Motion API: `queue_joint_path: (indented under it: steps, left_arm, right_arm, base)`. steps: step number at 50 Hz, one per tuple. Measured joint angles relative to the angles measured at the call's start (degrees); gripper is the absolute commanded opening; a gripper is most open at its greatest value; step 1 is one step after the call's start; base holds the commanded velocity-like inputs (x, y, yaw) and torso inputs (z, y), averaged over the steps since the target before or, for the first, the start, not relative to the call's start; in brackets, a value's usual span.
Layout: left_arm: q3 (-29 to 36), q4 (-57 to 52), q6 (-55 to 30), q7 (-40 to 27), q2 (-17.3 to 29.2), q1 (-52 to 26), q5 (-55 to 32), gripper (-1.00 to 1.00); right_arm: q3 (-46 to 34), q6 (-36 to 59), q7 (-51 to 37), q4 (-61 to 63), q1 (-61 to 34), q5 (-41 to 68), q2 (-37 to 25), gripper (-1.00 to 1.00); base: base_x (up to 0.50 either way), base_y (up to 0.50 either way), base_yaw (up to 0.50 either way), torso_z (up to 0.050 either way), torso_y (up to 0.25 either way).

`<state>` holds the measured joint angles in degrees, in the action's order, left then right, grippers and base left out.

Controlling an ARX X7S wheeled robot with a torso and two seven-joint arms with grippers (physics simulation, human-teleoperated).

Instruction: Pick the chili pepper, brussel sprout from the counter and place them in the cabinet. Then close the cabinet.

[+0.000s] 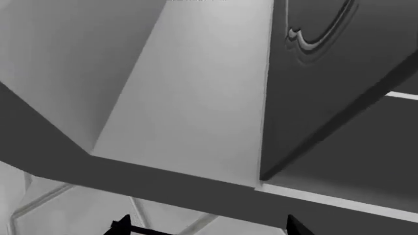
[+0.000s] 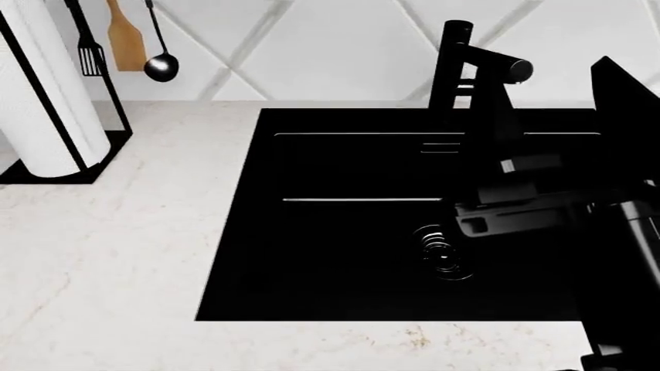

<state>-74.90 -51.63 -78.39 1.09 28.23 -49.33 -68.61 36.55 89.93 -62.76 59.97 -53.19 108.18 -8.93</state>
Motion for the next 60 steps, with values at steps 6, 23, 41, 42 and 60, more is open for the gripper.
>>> queue_joint_path:
  steps: [6,23,41,42,60]
  left_arm:
    - [4.97,3.23,2.89,0.27,1.84,-0.85,5.86,1.00]
    - [16.49,12.58,9.51,-0.50,6.60,-3.95,17.48,1.00]
    - [23.36,20.13,11.99,-2.51,9.44,-9.93,21.20,1.00]
    - [23.71,20.47,12.06,-2.63,9.67,-10.39,21.28,1.00]
    - [36.93,28.03,14.57,-4.41,10.71,-24.06,22.33,1.00]
  right_arm:
    - [0.06,-0.06,-0.98,-0.03,-0.08,1.04,-0.03,1.00]
    - [-0.03,-0.16,-1.33,-0.05,-0.07,1.30,-0.06,1.00]
    - [0.44,-0.09,-2.35,-0.03,0.02,2.72,-0.24,1.00]
    - [0.47,-0.08,-2.37,-0.03,0.03,2.76,-0.24,1.00]
    - [1.30,-0.04,-3.74,-0.02,0.10,4.92,-0.56,1.00]
  base:
    - [0.00,0.00,0.00,0.000,0.000]
    - [0.00,0.00,0.00,0.000,0.000]
    - [0.00,0.00,0.00,0.000,0.000]
    - [0.00,0.00,0.00,0.000,0.000]
    - [0.00,0.00,0.00,0.000,0.000]
